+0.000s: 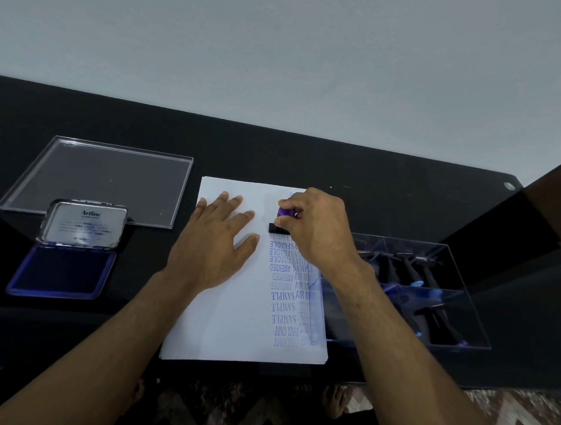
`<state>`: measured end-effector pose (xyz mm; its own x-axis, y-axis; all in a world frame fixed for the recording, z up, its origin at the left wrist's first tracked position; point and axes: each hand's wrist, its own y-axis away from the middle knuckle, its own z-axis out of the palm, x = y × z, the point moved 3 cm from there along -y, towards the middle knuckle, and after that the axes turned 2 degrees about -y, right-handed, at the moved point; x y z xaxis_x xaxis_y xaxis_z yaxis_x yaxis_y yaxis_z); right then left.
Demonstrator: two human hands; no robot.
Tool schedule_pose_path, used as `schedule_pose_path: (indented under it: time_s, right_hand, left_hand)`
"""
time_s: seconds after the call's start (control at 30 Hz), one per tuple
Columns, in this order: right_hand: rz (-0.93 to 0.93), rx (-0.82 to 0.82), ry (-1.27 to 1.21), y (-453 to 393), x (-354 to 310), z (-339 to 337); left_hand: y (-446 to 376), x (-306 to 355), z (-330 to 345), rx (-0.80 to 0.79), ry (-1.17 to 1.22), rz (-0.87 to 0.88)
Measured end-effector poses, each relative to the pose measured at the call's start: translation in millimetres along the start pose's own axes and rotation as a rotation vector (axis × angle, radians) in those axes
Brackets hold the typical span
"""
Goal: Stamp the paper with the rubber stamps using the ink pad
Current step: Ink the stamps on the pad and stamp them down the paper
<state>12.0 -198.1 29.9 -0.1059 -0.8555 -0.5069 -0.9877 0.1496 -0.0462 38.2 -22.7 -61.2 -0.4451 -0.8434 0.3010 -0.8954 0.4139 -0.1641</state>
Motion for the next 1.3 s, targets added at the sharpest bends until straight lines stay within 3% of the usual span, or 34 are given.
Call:
schedule_pose_path:
  time_s: [1.1,1.3]
  right_hand:
    - [0.025,0.012,-0.011,-3.4,0.0,3.3]
    - [-0.004,0.129,-0.108,2.3,5.9,0.8]
  left_hand:
    - [-0.3,0.2,-0.2,0.007,0.009,0.009]
    - [0.1,-0.1,-0.3,0.007,0.012,0.009]
